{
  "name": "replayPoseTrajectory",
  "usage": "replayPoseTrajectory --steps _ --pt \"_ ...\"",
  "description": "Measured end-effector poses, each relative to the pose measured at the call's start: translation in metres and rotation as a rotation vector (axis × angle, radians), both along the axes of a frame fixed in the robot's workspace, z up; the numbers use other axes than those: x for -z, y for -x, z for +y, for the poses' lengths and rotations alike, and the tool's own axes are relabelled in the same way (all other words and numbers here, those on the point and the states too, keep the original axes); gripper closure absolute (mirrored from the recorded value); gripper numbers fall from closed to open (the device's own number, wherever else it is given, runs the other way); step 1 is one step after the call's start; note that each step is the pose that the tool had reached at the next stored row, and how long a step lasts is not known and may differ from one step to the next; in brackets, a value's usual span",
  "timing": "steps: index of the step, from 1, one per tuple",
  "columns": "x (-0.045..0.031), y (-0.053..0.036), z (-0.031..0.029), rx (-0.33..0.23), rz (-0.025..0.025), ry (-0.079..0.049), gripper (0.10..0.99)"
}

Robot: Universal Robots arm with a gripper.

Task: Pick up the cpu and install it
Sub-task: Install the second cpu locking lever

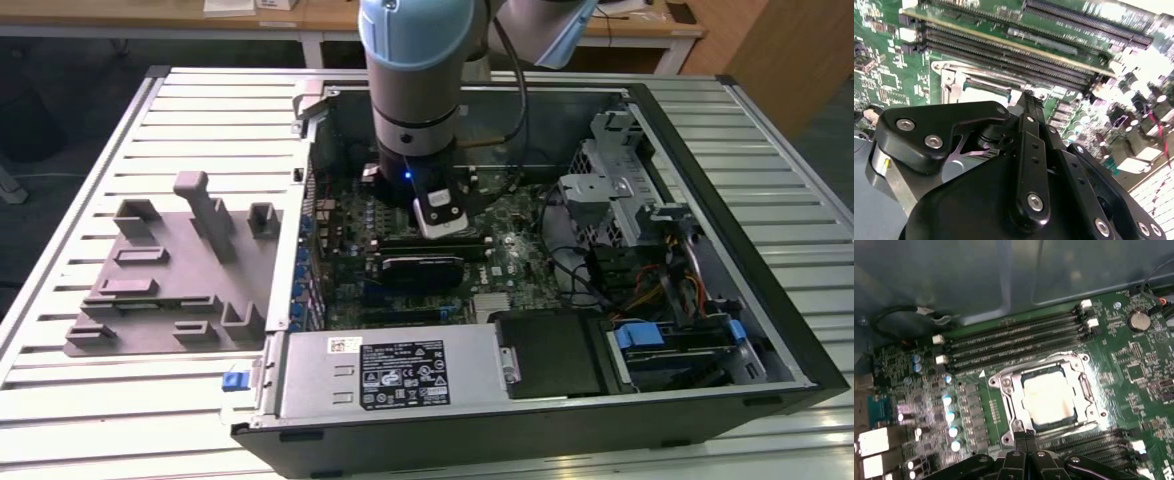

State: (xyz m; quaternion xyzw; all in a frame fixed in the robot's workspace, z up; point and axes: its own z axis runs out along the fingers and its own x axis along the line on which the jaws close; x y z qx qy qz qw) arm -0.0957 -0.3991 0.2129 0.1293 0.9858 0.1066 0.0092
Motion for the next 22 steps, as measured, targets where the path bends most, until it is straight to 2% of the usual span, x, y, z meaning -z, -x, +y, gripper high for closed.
replayPoseTrajectory --steps 5,10,13,17,22 --pt "0.0006 -0.0029 0.0096 0.005 0.0000 0.000 0.980" --pt "0.0011 -0.0146 0.0146 0.009 -0.0001 0.001 0.980" --pt "0.0012 -0.0230 0.0159 0.013 -0.0001 0.005 0.980" --pt "0.0013 -0.0288 0.0194 0.016 -0.0002 0.024 0.980" --pt "0.0019 -0.0298 0.0299 0.016 -0.0006 0.075 0.980"
